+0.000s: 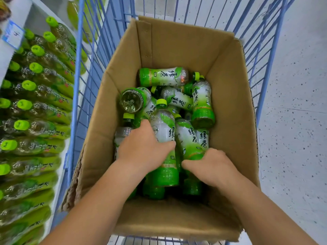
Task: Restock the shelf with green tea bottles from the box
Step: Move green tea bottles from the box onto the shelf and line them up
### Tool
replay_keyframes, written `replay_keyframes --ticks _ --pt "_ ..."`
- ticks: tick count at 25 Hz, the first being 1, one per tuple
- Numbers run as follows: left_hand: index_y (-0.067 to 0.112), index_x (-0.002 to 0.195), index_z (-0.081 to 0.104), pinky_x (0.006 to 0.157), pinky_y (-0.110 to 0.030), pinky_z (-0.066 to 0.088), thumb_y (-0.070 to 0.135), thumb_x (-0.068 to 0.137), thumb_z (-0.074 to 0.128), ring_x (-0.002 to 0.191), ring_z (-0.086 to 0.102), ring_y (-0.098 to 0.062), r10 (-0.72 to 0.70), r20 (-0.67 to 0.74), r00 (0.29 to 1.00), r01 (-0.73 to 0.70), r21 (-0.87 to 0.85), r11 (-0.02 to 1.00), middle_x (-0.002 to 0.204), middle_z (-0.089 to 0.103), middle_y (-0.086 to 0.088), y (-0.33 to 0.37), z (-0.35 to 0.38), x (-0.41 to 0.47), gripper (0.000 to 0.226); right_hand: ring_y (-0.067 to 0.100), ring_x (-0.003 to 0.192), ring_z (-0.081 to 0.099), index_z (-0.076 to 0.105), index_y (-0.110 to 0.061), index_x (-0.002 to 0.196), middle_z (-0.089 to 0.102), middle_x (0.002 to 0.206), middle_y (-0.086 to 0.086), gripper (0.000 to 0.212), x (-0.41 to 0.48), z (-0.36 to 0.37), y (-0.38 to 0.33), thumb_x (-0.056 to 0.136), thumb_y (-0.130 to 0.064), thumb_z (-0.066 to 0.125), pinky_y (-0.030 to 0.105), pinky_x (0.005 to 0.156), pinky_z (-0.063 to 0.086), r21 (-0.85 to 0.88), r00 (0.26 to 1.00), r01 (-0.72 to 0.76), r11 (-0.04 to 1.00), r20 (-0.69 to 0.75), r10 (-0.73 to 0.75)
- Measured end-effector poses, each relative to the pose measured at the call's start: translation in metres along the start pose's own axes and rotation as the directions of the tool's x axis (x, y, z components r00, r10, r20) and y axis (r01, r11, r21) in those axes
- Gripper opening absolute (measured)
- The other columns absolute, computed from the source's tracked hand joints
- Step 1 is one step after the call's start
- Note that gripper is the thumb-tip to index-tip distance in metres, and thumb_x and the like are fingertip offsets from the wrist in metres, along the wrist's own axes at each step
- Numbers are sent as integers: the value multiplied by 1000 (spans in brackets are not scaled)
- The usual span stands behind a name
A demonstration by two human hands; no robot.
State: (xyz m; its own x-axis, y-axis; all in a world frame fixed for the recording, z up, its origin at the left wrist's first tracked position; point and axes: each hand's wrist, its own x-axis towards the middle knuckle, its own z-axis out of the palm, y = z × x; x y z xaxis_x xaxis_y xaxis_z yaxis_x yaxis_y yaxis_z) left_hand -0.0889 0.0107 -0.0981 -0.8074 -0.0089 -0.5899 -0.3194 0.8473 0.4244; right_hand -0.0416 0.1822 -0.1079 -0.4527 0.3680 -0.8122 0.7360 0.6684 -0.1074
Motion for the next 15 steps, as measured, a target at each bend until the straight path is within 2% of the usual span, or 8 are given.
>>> replay_keyframes --ticks 2,4,6,8,10,12,13,15 --pt "33 102 53 76 -38 49 72 64 66 94 61 -18 -42 63 997 52 -170 984 100 63 13 -4 -2 -11 56 24 93 52 52 -10 129 43 116 5 100 -10 8 4 47 -61 78 25 80 44 27 996 -36 999 80 34" --pt "35 104 56 80 -43 55 65 63 71 95 66 -16 -42 149 988 102 -428 898 101 68 11 -8 -3 -19 52 24 97 52 40 -9 138 39 120 5 110 -15 14 8 51 -56 88 27 81 45 47 988 -74 996 140 67" --pt "37 108 58 85 -50 58 54 64 75 98 70 -20 -12 197 980 129 -594 794 104 72 8 -13 -5 -25 50 24 102 61 49 -13 131 56 123 7 100 -12 14 13 46 -50 87 33 85 54 80 985 -57 995 167 43" --pt "40 110 59 88 -49 58 47 68 75 98 71 -17 39 189 981 90 -626 774 104 74 13 -17 -8 -29 45 21 97 69 63 -20 118 71 111 4 76 -14 14 13 52 -51 83 38 88 58 190 991 6 982 134 -32" --pt "40 113 60 90 -48 58 41 74 74 99 72 -14 70 191 979 71 -642 763 103 75 15 -21 -11 -32 41 23 115 64 60 -21 133 68 128 3 70 -18 21 12 77 -64 66 34 99 50 275 996 32 961 68 -53" --pt "38 112 63 88 -49 59 32 86 73 97 74 -15 69 234 970 113 -683 722 102 77 12 -25 -14 -34 29 29 130 54 45 -12 149 57 143 10 75 -18 30 9 93 -61 51 34 102 41 348 999 -7 938 43 -8" --pt "36 113 64 87 -50 60 28 91 71 97 74 -17 65 263 963 145 -702 698 102 77 9 -27 -15 -34 24 30 125 59 48 -9 146 61 139 11 71 -16 33 8 93 -55 57 37 103 46 430 997 -51 901 77 20" --pt "30 116 65 85 -51 61 23 97 66 96 76 -22 67 316 947 195 -725 661 104 78 3 -31 -17 -36 20 26 100 74 61 -11 130 76 114 9 55 -12 30 6 84 -35 77 42 86 60 598 976 -158 786 214 33"
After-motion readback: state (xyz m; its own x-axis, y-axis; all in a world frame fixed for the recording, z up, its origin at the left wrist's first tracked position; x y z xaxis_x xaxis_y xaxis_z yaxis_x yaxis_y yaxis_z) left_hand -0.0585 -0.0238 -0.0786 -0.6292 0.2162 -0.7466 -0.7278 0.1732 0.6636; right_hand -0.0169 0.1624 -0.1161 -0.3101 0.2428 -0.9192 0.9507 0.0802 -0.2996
